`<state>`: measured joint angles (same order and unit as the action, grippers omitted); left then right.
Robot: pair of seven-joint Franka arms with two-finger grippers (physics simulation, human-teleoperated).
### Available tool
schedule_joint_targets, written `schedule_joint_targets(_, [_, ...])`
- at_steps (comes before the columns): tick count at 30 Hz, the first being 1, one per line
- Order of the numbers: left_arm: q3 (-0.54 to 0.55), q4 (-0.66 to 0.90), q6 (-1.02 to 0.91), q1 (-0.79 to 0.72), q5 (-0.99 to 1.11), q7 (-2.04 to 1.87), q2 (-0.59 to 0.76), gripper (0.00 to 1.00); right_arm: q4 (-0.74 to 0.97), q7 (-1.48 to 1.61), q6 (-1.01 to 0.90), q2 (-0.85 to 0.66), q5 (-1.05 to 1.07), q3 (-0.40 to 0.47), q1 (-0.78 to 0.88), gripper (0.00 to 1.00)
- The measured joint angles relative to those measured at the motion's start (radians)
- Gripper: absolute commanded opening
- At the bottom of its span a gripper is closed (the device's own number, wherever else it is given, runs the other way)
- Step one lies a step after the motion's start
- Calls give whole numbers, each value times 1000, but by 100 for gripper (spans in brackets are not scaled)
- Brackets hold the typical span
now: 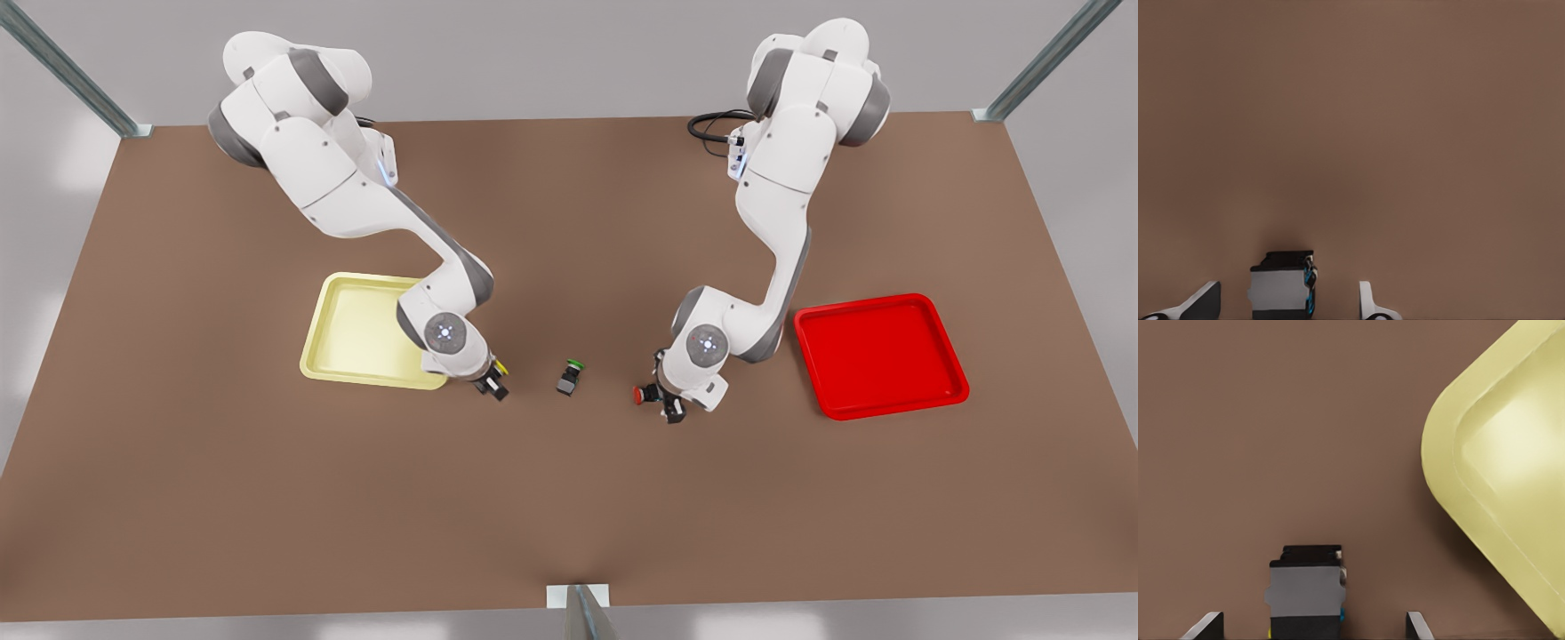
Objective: Place the switches on the corresponding trays according to their colors
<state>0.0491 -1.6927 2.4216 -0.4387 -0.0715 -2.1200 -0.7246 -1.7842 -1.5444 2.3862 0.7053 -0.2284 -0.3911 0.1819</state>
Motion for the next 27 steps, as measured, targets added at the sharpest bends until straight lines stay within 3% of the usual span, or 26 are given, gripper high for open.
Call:
schedule_joint_targets(2, [0, 2, 2, 0, 0, 0, -4, 100, -3, -19, 36, 23, -1, 0, 2, 100])
schedule_joint_targets(3, [0, 3, 2, 0, 0, 1, -4, 91, -1, -20, 45, 31, -3, 0, 2, 100])
schedule_joint_targets(4, [0, 7, 2, 0, 0, 12, -10, 71, -1, -20, 45, 34, -3, 0, 2, 97])
schedule_joint_targets(6, [0, 7, 2, 0, 1, 15, -11, 64, -1, -20, 44, 37, -21, 0, 1, 90])
schedule_joint_targets(7, [0, 7, 2, 0, 1, 15, -12, 62, 0, -20, 44, 37, -21, 0, -1, 75])
schedule_joint_targets(8, [0, 8, 2, 0, 1, 15, -12, 60, 1, -20, 44, 37, -20, 0, -2, 75])
schedule_joint_targets(12, [0, 7, 2, 0, 1, 16, -12, 57, 10, -19, 46, 55, -28, 0, -2, 68])
schedule_joint_targets(18, [0, 7, 1, 0, 3, 17, -11, 51, 23, -21, 31, 43, -31, 0, -12, 68])
schedule_joint_targets(27, [0, 8, 5, -1, -1, 18, -19, 51, 20, -22, 37, 42, -31, 0, -10, 62])
